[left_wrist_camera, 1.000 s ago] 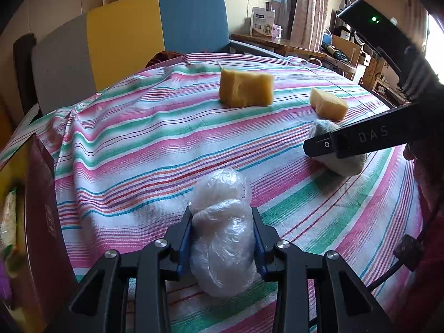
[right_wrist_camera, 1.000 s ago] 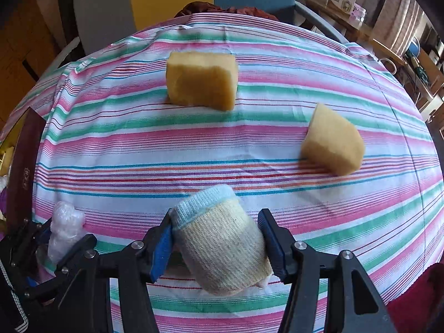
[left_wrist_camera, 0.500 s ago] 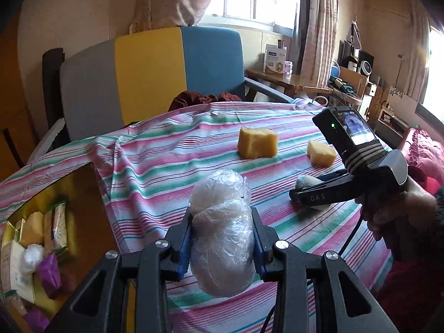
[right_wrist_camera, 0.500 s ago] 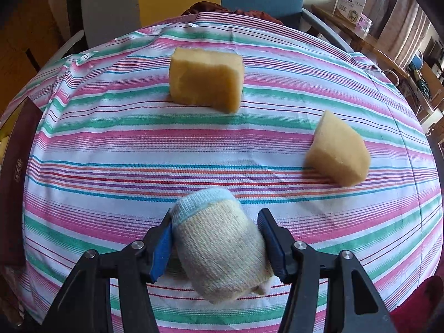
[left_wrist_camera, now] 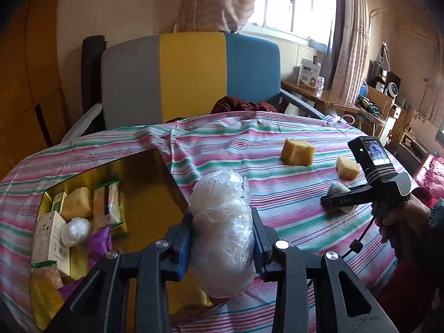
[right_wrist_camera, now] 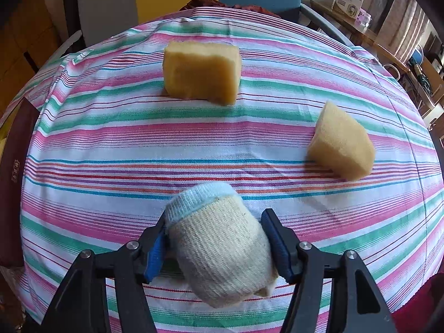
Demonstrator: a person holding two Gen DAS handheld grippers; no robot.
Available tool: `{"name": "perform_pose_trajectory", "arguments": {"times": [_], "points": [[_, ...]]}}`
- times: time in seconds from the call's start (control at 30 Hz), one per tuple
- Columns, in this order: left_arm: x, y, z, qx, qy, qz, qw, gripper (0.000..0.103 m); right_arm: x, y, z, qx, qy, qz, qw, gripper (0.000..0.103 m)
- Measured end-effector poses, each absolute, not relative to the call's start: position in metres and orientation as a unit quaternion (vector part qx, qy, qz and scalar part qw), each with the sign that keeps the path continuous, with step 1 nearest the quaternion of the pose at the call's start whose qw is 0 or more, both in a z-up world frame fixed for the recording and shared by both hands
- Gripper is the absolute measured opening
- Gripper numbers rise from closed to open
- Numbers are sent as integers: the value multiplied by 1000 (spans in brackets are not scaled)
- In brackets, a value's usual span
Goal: Organize objects
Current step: 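Carry the wrapped ball and sock roll over the gold tray with both tools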
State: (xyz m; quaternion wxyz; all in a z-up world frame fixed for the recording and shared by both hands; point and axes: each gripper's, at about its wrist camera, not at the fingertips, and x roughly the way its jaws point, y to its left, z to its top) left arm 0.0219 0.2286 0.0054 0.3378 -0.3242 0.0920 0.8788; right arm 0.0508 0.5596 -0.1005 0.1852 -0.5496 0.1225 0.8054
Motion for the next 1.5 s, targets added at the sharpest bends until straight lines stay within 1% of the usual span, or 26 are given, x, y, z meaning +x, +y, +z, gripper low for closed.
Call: {"name": "perform_pose_trajectory", "arguments": {"times": [0.33,0.5,0.7,0.8,0.83,0.87,0.93,1.07,1.23,1.33,1.5], "points": [[-4,170,-13,-355,62,891,274,37,51,553,-100,-549,101,808,189,64],[-31,136,-35,-411,14,875,257,37,51,551,-99,-550,88,808,190,63],[-40,111,-65,-446,38,868,214,38,50,549,-99,-552,78,809,187,62],[-40,109,-74,-447,52,870,203,43,49,548,-98,-553,74,809,187,62],[-39,109,-75,-443,56,872,199,49,49,548,-98,-553,74,809,187,62],[-39,109,-76,-441,56,873,200,52,50,548,-98,-553,73,809,187,62],[-39,108,-76,-440,52,873,202,54,50,547,-98,-553,70,809,188,62],[-40,104,-72,-436,47,878,194,54,49,547,-98,-553,63,809,190,61],[-31,98,-54,-404,53,894,185,54,48,544,-97,-552,55,809,194,59],[-28,93,-44,-392,52,901,178,57,46,544,-95,-553,58,807,199,58],[-22,82,-31,-375,49,910,172,58,45,523,-69,-521,80,830,183,58]]}}
